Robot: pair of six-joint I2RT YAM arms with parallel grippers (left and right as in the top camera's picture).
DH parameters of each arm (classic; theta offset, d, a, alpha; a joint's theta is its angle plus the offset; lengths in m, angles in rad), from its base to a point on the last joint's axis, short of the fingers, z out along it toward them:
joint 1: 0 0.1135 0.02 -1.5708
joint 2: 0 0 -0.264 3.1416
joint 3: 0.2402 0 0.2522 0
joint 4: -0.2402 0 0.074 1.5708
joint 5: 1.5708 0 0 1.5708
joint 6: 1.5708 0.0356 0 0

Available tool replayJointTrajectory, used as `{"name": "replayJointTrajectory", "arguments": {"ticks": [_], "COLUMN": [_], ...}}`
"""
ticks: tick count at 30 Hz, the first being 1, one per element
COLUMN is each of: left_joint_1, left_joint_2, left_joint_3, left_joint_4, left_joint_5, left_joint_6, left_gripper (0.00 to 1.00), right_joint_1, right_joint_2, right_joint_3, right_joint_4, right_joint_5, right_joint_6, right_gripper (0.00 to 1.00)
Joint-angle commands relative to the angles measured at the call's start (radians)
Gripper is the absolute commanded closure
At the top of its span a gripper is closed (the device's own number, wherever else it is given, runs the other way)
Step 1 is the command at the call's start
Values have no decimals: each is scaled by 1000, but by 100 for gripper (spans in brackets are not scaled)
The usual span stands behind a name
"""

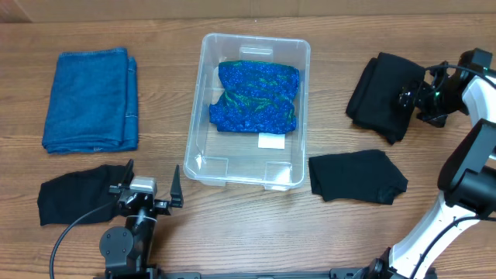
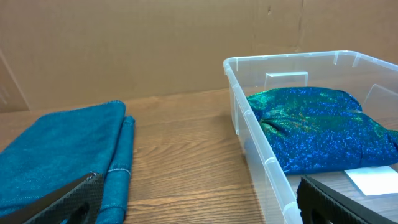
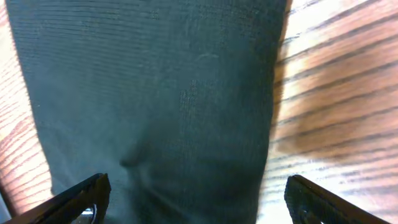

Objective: Pack container
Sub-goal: 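Grasp the black cloth with the right gripper and lift it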

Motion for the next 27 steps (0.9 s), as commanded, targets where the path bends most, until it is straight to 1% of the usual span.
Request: {"name": "replayJointTrajectory", "arguments": {"ticks": [1,8,13,17,19,20,21,22,23,25,27], "left_joint_1": [6,6,6,6,6,6,6,6,6,6,6], "left_joint_2": [-8,-8,-8,-8,-8,-8,-8,-8,-8,-8,-8], "left_joint_3": [-3,-3,-3,-3,-3,-3,-3,-3,-3,-3,-3], "left_joint_4": [0,0,0,0,0,0,0,0,0,0,0], "left_joint_5": [-3,-3,-3,-3,-3,-3,-3,-3,-3,-3,-3], "left_joint_6": [19,19,19,19,19,19,19,19,19,19,19], "left_gripper": [0,0,0,0,0,0,0,0,0,0,0], "right_joint_1": [1,18,32,32,32,32,32,32,32,30,17], "right_joint_2": [32,68,68,69,74,77,82,84,85,84,83], "right_joint_3": [11,11,11,11,11,11,11,11,11,11,13], "right_joint_4": [15,48,81,85,86,87,88,88,88,87,82], "right_joint_5": [-6,-14,-96,-96,-97,-96,-96,-96,-96,-98,-177], "right_joint_6": [-27,-27,-28,-27,-27,-28,-27,-27,-27,-18,-18], "right_gripper": [6,5,5,5,6,8,12,23,43,61,78]}}
